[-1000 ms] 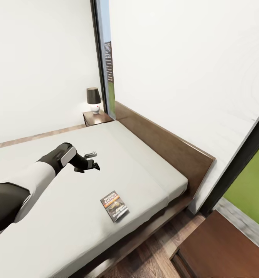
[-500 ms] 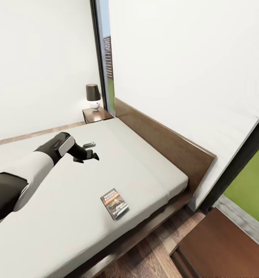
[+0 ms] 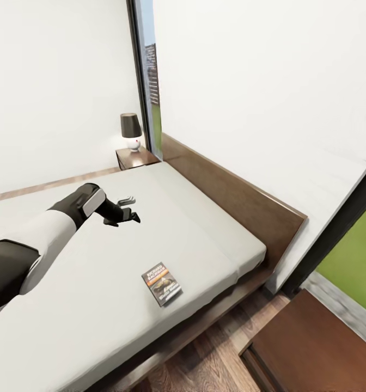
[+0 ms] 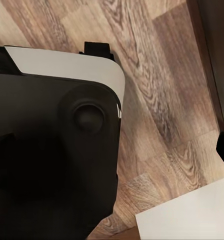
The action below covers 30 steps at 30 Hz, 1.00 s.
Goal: In the bedroom, move the book from the bed onto either nightstand, and place the two sandals side by side next to the bed.
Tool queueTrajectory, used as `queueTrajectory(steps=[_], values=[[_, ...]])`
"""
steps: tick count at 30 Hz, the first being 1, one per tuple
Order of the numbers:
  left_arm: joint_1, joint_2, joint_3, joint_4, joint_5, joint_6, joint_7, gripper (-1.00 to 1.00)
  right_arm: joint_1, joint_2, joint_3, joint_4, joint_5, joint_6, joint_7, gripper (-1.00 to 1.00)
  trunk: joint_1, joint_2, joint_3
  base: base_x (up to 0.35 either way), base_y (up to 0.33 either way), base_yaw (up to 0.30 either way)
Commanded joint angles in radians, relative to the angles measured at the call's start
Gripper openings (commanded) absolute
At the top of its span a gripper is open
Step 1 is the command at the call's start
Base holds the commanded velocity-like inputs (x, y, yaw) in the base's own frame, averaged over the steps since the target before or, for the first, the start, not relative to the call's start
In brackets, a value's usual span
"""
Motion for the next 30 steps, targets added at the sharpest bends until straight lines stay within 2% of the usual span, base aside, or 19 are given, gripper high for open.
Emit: queueTrajectory(steps=[1,21,30], values=[[-0.001,0.000,-0.004,-0.001,-0.008,0.001,-0.010,1.00,0.000,0.000,0.008,-0.002,-0.006,0.006,-0.005,1.00,0.000,-0.001,-0.003,0.000,0.000,0.000],[0.002,-0.003,-0.005,-0.001,-0.008,-0.010,-0.009,1.00,0.020,0.000,0.008,-0.001,-0.006,0.006,-0.005,1.00,0.000,-0.001,-0.035,0.000,0.000,0.000],[0.002,-0.003,-0.006,-0.001,-0.008,-0.048,0.015,1.00,0.023,0.001,0.008,-0.001,-0.006,0.006,-0.005,1.00,0.000,-0.001,-0.049,0.000,0.000,0.000]])
